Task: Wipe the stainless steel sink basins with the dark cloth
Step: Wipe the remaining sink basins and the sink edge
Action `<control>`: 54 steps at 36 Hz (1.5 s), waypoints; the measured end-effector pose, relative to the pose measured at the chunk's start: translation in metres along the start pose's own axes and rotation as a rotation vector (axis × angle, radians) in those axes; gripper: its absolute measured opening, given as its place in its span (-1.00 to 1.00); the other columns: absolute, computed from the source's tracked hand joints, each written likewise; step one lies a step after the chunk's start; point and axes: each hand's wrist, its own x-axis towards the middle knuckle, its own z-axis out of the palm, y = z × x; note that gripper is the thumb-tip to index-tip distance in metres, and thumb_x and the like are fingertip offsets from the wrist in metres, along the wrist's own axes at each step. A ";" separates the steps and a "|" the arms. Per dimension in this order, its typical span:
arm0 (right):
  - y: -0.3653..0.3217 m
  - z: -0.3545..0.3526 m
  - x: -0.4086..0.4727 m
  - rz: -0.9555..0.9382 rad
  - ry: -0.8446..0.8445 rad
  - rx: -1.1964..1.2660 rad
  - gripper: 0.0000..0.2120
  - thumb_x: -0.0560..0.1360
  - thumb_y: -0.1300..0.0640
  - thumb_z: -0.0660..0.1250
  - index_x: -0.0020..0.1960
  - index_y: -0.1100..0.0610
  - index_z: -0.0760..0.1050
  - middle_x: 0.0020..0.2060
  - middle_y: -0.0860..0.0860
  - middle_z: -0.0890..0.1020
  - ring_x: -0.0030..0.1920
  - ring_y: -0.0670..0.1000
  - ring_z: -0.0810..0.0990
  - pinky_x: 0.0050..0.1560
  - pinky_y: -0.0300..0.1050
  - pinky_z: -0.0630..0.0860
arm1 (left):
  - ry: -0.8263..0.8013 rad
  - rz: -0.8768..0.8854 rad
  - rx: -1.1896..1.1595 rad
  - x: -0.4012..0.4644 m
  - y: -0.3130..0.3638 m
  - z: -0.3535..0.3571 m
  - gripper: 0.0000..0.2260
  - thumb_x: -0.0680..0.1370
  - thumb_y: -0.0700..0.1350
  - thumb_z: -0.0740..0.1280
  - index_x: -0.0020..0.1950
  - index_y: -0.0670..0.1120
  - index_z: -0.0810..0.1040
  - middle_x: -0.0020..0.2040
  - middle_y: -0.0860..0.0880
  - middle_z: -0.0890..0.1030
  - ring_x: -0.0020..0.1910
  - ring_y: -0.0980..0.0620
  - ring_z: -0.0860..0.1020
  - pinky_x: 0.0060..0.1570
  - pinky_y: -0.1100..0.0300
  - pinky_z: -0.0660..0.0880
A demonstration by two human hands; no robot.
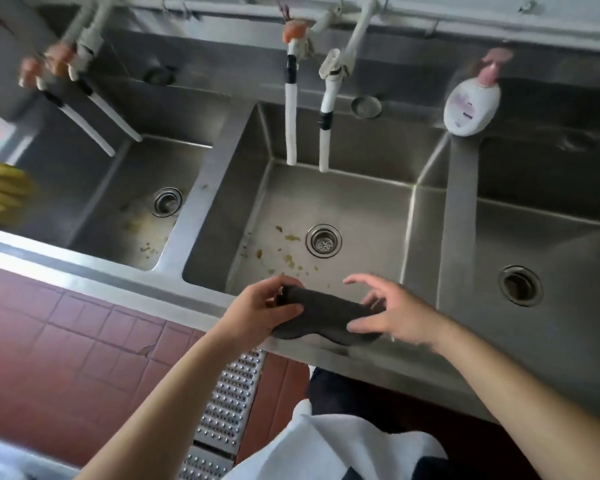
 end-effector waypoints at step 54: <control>-0.206 0.111 0.380 -0.260 0.813 -0.207 -0.53 0.54 0.35 0.15 0.41 0.12 0.48 0.42 0.05 0.47 0.47 0.10 0.34 0.44 -0.08 0.28 | 0.559 -0.071 0.514 0.129 -0.097 -0.251 -0.31 0.56 0.20 0.18 0.63 0.13 -0.02 0.64 0.03 -0.11 0.61 -0.05 -0.03 0.54 -0.15 -0.06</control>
